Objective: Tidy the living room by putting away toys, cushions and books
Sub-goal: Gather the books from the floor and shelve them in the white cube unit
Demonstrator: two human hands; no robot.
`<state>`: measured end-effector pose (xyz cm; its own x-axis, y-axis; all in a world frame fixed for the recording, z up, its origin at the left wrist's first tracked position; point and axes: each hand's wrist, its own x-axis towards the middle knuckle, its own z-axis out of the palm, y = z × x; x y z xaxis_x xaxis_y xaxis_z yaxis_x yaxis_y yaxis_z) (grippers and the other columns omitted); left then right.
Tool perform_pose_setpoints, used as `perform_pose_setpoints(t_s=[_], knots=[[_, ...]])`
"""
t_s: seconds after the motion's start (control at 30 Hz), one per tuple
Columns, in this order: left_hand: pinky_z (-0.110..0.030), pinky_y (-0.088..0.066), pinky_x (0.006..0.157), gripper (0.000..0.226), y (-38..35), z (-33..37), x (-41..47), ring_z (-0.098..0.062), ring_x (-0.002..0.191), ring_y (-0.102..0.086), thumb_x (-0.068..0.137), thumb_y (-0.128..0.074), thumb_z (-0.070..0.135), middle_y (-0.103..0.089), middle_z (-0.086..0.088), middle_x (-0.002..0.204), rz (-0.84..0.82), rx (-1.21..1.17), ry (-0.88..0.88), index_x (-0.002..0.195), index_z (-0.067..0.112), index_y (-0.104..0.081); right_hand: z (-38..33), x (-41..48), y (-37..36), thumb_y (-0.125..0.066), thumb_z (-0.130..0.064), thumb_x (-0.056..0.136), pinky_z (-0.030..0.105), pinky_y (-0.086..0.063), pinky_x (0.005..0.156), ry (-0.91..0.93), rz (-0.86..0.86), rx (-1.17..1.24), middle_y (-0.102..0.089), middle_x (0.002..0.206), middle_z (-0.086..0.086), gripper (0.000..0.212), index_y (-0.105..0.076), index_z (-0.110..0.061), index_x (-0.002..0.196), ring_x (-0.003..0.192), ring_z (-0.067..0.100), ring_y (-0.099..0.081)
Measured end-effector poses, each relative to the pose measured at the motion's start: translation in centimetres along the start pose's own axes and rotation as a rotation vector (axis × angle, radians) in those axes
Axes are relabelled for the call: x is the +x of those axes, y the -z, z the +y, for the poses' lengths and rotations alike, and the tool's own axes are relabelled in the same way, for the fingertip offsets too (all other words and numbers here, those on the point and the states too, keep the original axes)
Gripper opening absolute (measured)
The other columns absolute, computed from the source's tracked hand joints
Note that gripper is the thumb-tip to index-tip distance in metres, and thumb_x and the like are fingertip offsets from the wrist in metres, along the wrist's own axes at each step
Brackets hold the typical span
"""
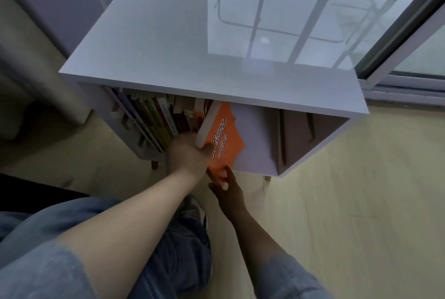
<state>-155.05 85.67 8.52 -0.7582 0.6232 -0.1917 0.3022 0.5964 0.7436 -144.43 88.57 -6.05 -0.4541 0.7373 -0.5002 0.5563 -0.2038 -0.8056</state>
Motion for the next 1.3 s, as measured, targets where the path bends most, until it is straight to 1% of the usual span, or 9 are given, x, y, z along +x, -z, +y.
perform_pose_setpoints(t_s=[0.1,0.27,0.47,0.63,0.8,0.97,1.03,1.17,1.3], knots=[[-0.025,-0.044,0.071,0.025,-0.1,0.0,0.3,-0.020,0.087,-0.060,0.087,-0.066,0.031,-0.065,-0.004,0.097,-0.024,-0.025,0.000,0.101,0.011,-0.067,0.2,0.7,0.0,-0.059,-0.026,0.094,0.033,-0.040,0.101,0.009,0.038,-0.007,-0.050,0.140,0.010,0.068,-0.022,-0.019,0.152,0.126,0.028,-0.049],[-0.014,-0.036,0.054,0.006,-0.3,0.2,0.7,-0.012,0.072,-0.053,0.088,-0.061,0.024,-0.058,0.005,0.079,-0.107,-0.091,0.033,0.087,0.018,-0.063,0.7,1.4,0.0,-0.056,-0.025,0.095,0.041,-0.040,0.108,0.073,0.030,-0.028,-0.046,0.142,0.009,0.064,-0.026,-0.018,0.151,0.129,0.026,-0.045],[-0.017,-0.038,0.054,0.023,-0.2,-0.1,1.5,-0.008,0.065,-0.058,0.089,-0.062,0.023,-0.061,0.004,0.070,-0.167,-0.153,0.025,0.067,0.020,-0.058,1.6,3.2,0.2,-0.057,-0.029,0.094,0.047,-0.044,0.104,0.125,0.035,-0.054,-0.043,0.143,0.009,0.063,-0.029,-0.021,0.149,0.126,0.027,-0.046],[-0.021,-0.045,0.071,0.011,-0.1,-0.2,2.2,-0.012,0.078,-0.061,0.088,-0.064,0.030,-0.065,0.004,0.084,-0.156,-0.155,0.006,0.087,0.019,-0.067,1.9,4.9,0.1,-0.049,-0.071,0.066,0.036,-0.043,0.089,0.056,0.030,0.060,-0.050,0.136,0.014,0.089,-0.040,-0.023,0.141,0.104,0.022,-0.050],[-0.003,-0.030,0.042,0.039,-0.2,-0.1,2.5,-0.001,0.049,-0.047,0.089,-0.063,0.029,-0.051,0.008,0.054,-0.081,-0.048,-0.049,0.053,0.019,-0.050,1.3,6.0,0.4,-0.058,-0.030,0.093,0.041,-0.045,0.088,0.126,0.022,0.007,-0.049,0.130,0.011,0.057,-0.035,-0.019,0.144,0.101,0.022,-0.047],[-0.012,-0.041,0.053,0.029,-0.3,-0.1,3.0,-0.011,0.062,-0.059,0.088,-0.065,0.029,-0.064,-0.001,0.067,-0.019,-0.074,-0.091,0.067,0.009,-0.066,-0.2,6.6,0.9,-0.052,-0.037,0.092,0.022,-0.041,0.080,0.119,-0.024,0.181,-0.056,0.098,-0.007,0.023,-0.050,-0.026,0.112,0.083,0.007,-0.051],[-0.016,-0.041,0.054,0.032,-0.5,-0.1,3.1,-0.013,0.060,-0.060,0.088,-0.064,0.028,-0.064,-0.003,0.065,0.009,-0.039,-0.121,0.062,0.011,-0.062,-0.4,7.0,0.8,-0.044,-0.030,0.099,0.019,-0.041,0.075,0.114,-0.024,0.226,-0.054,0.091,-0.008,0.008,-0.051,-0.029,0.104,0.079,0.007,-0.050],[-0.019,-0.040,0.056,0.036,-1.0,0.2,3.8,-0.012,0.057,-0.059,0.087,-0.064,0.032,-0.063,0.000,0.059,0.048,-0.010,-0.087,0.055,0.015,-0.060,-0.4,7.9,0.6,-0.049,-0.019,0.097,0.024,-0.041,0.081,0.135,-0.038,0.213,-0.051,0.101,-0.004,0.032,-0.045,-0.018,0.128,0.087,0.013,-0.048],[-0.021,-0.046,0.065,0.032,-1.0,0.4,3.9,-0.012,0.065,-0.063,0.087,-0.065,0.033,-0.069,-0.003,0.069,0.078,-0.065,-0.072,0.068,0.009,-0.070,-1.2,8.4,0.7,-0.044,-0.025,0.101,0.017,-0.042,0.070,0.092,-0.041,0.266,-0.052,0.092,-0.008,0.010,-0.048,-0.025,0.110,0.080,0.008,-0.050]])
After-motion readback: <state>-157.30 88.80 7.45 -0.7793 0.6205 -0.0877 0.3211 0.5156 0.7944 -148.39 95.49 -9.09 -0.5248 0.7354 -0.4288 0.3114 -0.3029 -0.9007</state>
